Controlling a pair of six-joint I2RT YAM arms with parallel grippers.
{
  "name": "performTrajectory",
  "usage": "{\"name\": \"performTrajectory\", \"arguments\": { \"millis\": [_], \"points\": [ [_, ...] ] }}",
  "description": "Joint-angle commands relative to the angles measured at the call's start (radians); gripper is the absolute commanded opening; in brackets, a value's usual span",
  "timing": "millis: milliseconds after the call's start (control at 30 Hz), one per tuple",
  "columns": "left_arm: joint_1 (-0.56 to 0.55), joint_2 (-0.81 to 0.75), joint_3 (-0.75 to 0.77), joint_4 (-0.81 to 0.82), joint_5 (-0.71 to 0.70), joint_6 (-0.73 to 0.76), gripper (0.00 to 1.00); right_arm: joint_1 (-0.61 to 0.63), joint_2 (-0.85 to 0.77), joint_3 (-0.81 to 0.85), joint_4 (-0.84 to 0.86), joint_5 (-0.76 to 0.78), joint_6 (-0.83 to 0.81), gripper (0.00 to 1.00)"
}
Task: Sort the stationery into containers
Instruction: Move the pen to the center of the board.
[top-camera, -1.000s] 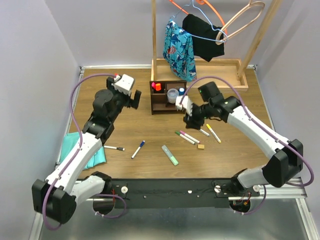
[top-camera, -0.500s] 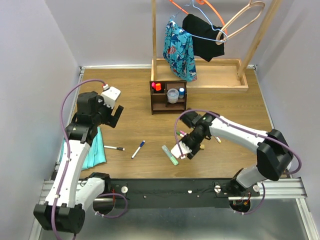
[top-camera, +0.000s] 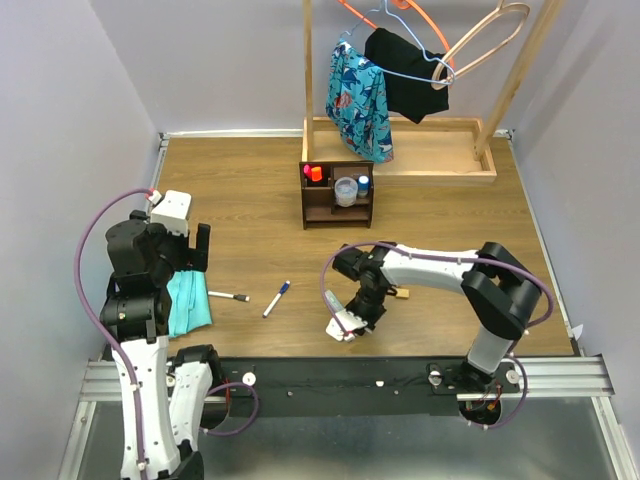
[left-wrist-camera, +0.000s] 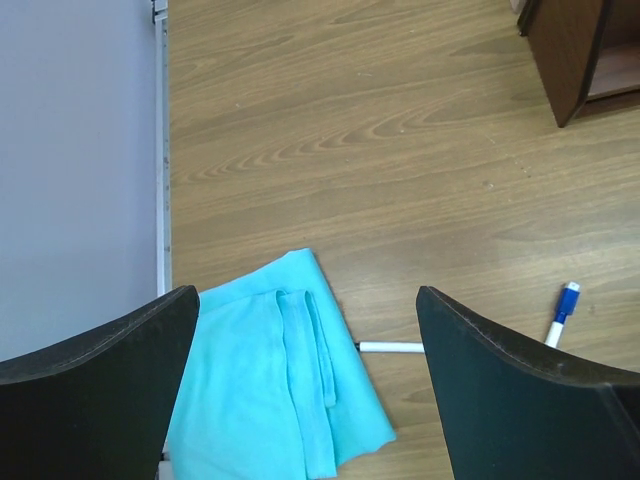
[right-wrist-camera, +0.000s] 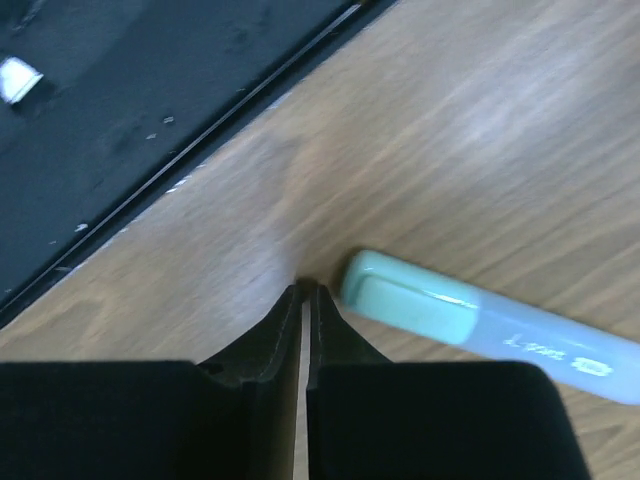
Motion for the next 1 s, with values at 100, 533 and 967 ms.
{"name": "performTrajectory", "arguments": {
  "millis": [100, 533, 967],
  "points": [
    [0.063, -0.038, -0.019, -0.023, 0.091, -0.080, 0.99, 0.054, 0.107, 0.092, 0.121, -0.001, 0.081, 0.17],
    [0.105, -0.087, -0.071, -0.016, 0.139, -0.099, 0.99, 0.102, 0.211, 0.331, 0.049, -0.060, 0.110, 0.27],
    [0.105, -0.055, -0.033, -0.017, 0.235, -0.108, 0.99, 0.102, 0.165, 0.385, 0.082, -0.082, 0.387, 0.44]
  ]
}}
